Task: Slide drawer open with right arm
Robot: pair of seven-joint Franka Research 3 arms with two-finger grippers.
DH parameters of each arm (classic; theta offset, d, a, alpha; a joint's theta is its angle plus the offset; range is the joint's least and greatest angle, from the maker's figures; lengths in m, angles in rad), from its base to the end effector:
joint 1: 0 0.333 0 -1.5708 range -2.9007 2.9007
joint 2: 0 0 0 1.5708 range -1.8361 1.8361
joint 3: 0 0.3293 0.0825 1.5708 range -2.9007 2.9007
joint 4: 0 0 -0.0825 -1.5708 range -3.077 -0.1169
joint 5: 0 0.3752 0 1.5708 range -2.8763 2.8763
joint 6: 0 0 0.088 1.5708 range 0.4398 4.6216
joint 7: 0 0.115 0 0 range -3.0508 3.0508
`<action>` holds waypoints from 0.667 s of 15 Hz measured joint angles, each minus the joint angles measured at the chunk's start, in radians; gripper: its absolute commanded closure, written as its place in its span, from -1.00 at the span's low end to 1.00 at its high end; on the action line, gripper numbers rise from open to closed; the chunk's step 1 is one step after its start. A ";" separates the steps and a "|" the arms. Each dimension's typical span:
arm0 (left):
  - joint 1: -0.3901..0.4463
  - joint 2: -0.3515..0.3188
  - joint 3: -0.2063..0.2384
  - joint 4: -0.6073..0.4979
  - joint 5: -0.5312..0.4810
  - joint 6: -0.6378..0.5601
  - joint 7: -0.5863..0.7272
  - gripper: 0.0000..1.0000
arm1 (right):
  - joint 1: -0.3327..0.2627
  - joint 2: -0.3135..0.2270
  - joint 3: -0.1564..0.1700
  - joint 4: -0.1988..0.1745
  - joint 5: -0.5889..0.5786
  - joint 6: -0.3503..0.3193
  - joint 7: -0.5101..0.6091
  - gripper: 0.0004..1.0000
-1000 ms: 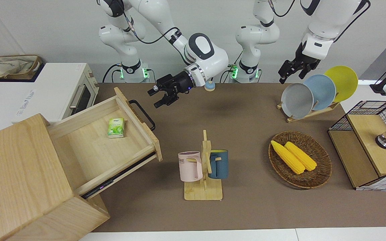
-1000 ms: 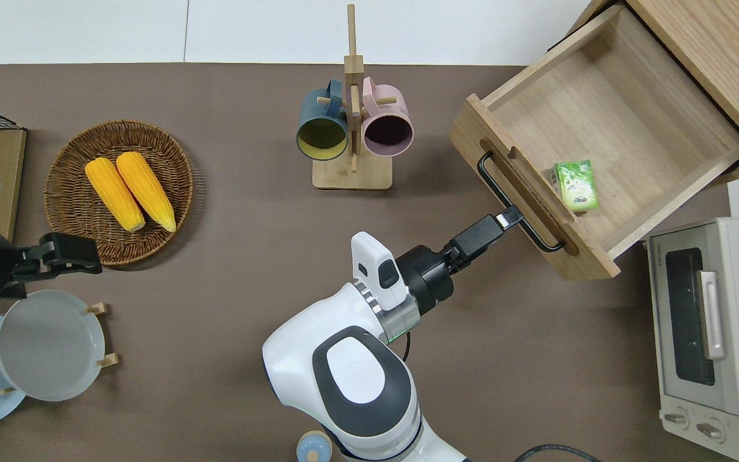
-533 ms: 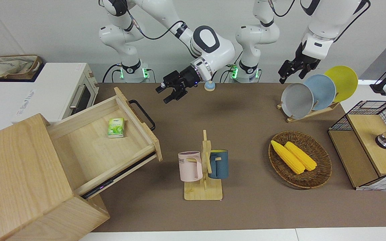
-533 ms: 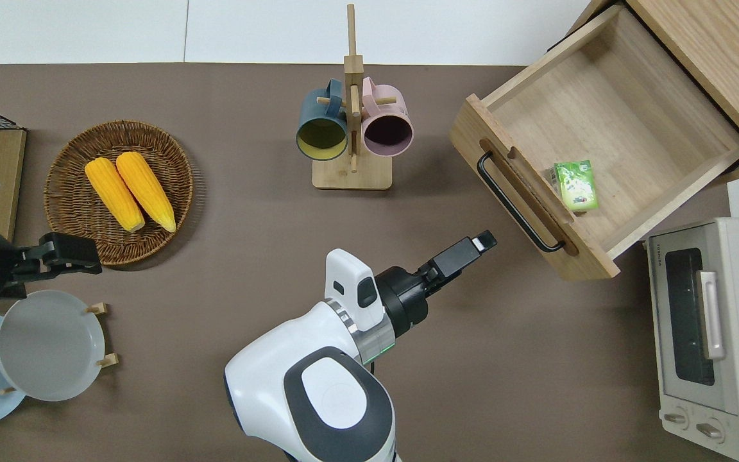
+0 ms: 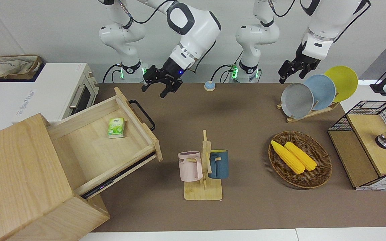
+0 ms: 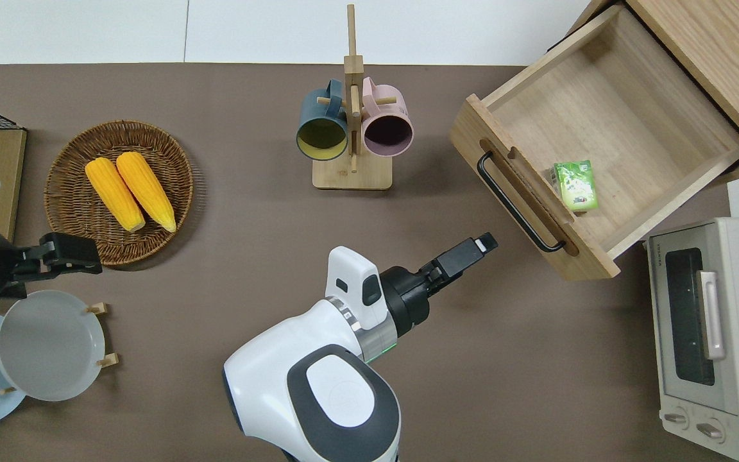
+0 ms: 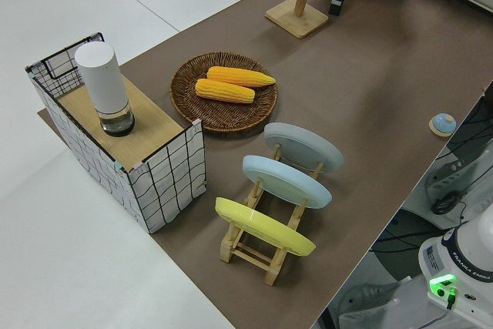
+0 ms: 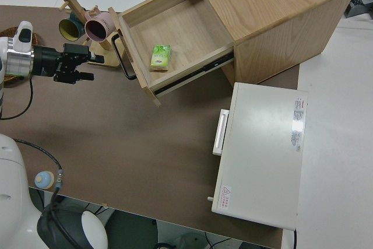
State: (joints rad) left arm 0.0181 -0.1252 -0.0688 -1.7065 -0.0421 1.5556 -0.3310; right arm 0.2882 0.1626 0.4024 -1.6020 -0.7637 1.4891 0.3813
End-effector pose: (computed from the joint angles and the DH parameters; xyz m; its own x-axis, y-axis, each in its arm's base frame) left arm 0.5009 -0.0326 0.6313 0.9603 0.2766 -0.0355 0.2775 -0.9604 0.0232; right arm 0.5080 0.2885 0.5535 0.9368 0.3498 0.0124 0.2495 -0.6922 0.6772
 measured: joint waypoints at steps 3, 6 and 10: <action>0.000 0.000 0.000 0.000 0.000 0.000 0.000 -0.99 | -0.068 -0.043 -0.040 0.005 0.169 0.022 -0.009 -0.98; 0.000 0.000 0.000 0.000 0.000 0.000 0.000 -0.99 | -0.120 -0.104 -0.115 0.008 0.403 0.023 -0.049 -0.98; 0.000 0.000 0.000 0.000 0.000 0.000 0.000 -0.99 | -0.205 -0.177 -0.196 0.008 0.606 0.023 -0.130 -0.98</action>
State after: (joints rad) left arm 0.0181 -0.1252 -0.0688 -1.7065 -0.0421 1.5556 -0.3310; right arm 0.0832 -0.0143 0.2061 -1.5940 -0.1579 1.5120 0.2517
